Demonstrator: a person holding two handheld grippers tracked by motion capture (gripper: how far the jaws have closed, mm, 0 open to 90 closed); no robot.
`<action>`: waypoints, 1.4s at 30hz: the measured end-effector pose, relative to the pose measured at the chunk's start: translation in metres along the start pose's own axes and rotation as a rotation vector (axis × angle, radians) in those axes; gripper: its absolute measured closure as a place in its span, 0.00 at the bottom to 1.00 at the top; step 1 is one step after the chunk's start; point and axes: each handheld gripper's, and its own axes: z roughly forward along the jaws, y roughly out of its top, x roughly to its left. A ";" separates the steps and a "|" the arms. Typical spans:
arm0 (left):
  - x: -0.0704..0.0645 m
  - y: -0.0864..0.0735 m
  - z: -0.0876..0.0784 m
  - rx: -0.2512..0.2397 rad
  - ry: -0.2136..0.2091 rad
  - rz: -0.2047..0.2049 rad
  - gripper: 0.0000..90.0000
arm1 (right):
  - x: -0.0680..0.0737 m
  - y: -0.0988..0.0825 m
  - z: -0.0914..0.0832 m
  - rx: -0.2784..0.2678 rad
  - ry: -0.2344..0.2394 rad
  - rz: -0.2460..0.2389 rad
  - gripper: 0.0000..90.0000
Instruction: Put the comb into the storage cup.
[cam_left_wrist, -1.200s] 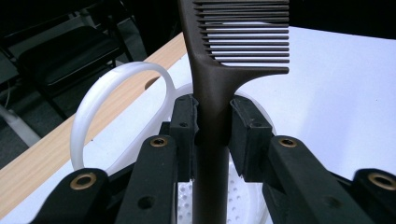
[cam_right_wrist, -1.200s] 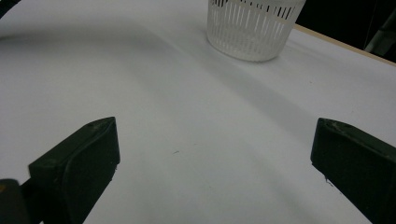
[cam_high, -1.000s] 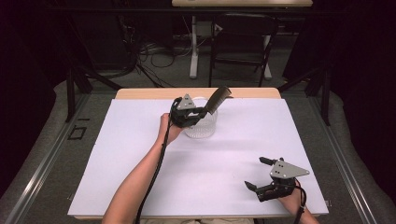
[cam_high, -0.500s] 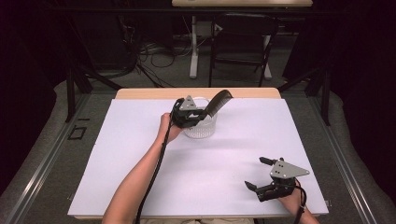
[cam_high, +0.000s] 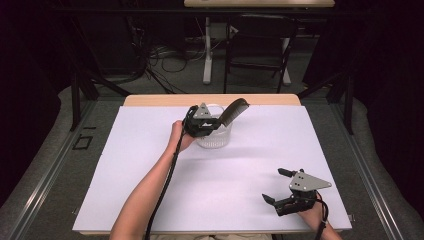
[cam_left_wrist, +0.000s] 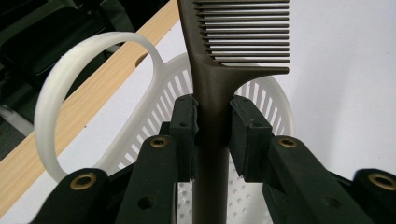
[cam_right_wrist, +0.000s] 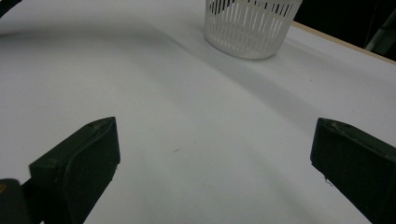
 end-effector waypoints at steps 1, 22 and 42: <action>0.000 0.000 0.001 0.003 -0.001 0.003 0.81 | 0.000 0.000 0.000 0.000 -0.001 0.000 0.01; 0.000 -0.002 0.007 0.048 0.025 0.020 0.80 | 0.000 0.000 0.000 -0.001 0.001 0.001 0.01; -0.002 -0.003 0.011 0.058 0.028 0.035 0.77 | 0.000 0.000 0.000 -0.003 0.004 -0.002 0.01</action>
